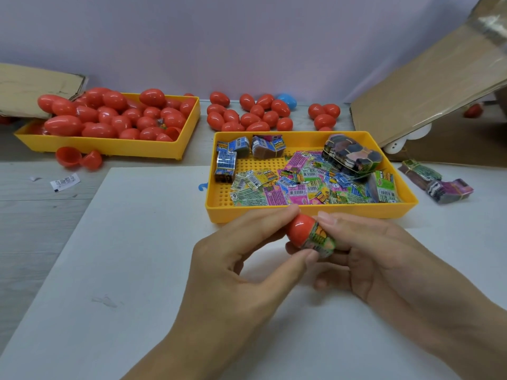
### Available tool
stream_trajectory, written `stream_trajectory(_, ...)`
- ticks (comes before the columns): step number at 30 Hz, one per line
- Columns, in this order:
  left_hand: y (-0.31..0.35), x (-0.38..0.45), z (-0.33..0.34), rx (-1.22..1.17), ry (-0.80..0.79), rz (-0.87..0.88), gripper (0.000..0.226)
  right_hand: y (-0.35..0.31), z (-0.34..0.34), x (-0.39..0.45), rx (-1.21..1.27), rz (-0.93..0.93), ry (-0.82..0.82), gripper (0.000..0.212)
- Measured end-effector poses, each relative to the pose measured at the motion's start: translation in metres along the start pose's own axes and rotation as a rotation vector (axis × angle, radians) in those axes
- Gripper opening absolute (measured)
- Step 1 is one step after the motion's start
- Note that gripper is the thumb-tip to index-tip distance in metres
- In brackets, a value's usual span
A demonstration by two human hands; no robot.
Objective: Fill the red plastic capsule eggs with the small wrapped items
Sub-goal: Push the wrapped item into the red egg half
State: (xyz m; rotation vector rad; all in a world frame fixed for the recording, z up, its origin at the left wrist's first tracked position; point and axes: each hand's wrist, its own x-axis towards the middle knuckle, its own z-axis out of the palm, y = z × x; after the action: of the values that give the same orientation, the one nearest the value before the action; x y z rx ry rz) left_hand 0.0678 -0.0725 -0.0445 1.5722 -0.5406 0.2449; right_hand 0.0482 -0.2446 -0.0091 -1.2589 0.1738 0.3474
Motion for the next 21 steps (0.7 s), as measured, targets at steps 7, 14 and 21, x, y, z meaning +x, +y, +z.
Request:
stream_trajectory(7, -0.0002, 0.0010, -0.0006, 0.106, 0.033, 0.090, 0.039, 0.0011, 0.0022, -0.0033, -0.091, -0.106, 0.056, 0.029)
stream_trajectory(14, 0.0014, 0.0003, 0.0003, 0.063, -0.004, 0.053, 0.040, -0.0008, -0.0018, -0.0026, 0.001, -0.030, -0.019, 0.031)
stream_trajectory(21, 0.0020, 0.0022, 0.0012, -0.001, 0.001, 0.045, 0.041, -0.0010, 0.0010, -0.0001, 0.054, -0.023, -0.028, 0.037)
